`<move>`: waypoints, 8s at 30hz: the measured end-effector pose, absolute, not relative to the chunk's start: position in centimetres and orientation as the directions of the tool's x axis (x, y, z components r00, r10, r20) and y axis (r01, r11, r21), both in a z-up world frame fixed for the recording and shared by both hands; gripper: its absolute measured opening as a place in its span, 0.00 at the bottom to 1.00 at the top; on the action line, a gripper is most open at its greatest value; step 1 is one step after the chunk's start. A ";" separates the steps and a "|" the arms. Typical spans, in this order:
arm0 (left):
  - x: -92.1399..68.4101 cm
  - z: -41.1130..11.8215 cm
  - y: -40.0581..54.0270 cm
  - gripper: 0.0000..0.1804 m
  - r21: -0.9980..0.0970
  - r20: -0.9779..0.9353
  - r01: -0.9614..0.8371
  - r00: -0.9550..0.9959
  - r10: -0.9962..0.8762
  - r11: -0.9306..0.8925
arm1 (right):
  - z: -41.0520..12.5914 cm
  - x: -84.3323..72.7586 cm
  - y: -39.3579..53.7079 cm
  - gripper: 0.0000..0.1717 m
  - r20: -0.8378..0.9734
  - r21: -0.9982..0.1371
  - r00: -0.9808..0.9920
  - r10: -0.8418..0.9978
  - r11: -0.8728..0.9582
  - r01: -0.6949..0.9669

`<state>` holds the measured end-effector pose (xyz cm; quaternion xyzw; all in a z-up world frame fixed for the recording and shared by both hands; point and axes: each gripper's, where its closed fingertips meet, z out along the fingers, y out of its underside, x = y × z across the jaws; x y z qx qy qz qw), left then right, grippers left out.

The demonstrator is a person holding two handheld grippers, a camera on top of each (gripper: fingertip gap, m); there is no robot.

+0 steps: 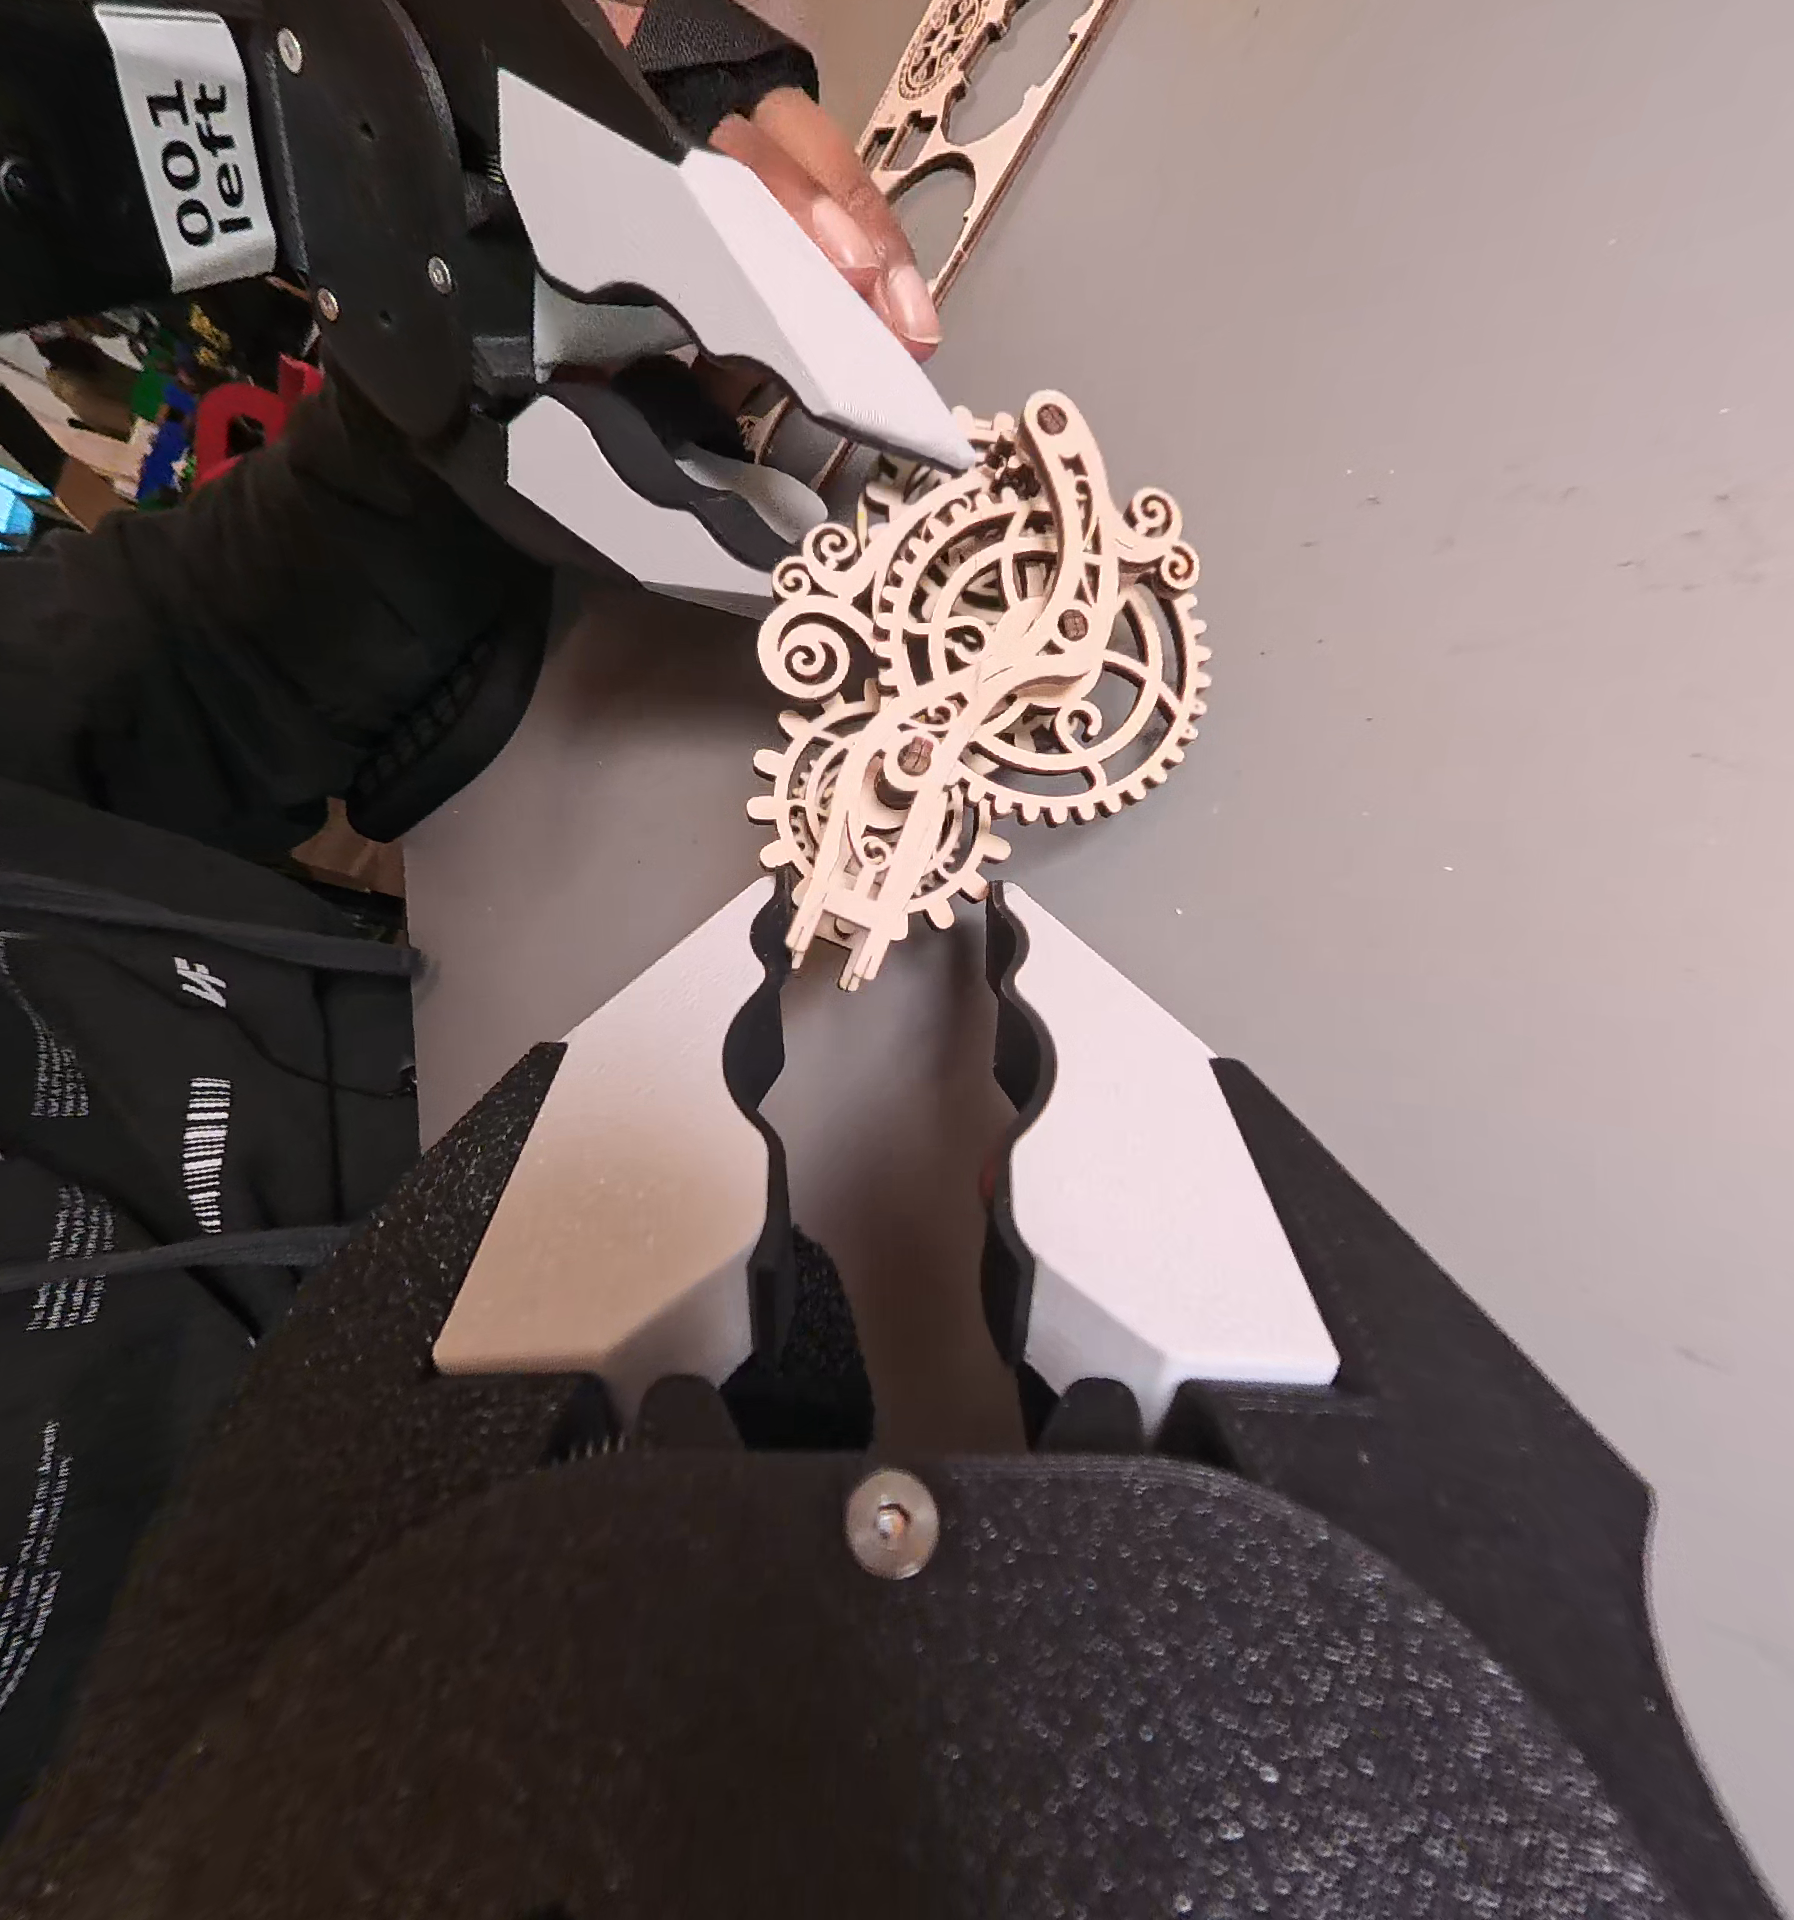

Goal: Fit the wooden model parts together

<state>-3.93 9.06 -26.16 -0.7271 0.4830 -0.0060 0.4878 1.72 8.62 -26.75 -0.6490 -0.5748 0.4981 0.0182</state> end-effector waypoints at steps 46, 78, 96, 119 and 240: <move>-3.6 -26.1 8.4 0.31 -0.679 -0.504 -0.734 0.481 -0.717 -0.014 | -26.2 2.9 9.0 0.24 -0.259 -0.747 -0.265 0.929 -0.019 0.664; -2.7 -25.8 8.0 0.05 -0.835 -0.153 -0.497 0.623 -0.767 -0.237 | -25.6 -0.2 7.7 0.06 0.021 -0.788 -0.230 0.973 0.158 0.595; -2.3 -25.2 8.0 0.04 -0.846 -0.150 -0.483 0.621 -0.769 -0.225 | -25.3 -0.8 8.1 0.04 0.110 -0.791 -0.194 0.975 0.204 0.577; -2.4 -25.2 8.0 0.05 -0.840 -0.175 -0.500 0.617 -0.767 -0.211 | -25.7 1.9 6.8 0.03 0.200 -0.728 -0.344 0.918 0.374 0.575; -26.7 -2.2 16.2 0.19 -0.948 -0.292 -0.288 0.956 -0.013 0.132 | -21.7 -0.5 10.6 0.00 0.044 -0.975 -0.053 0.998 0.054 0.214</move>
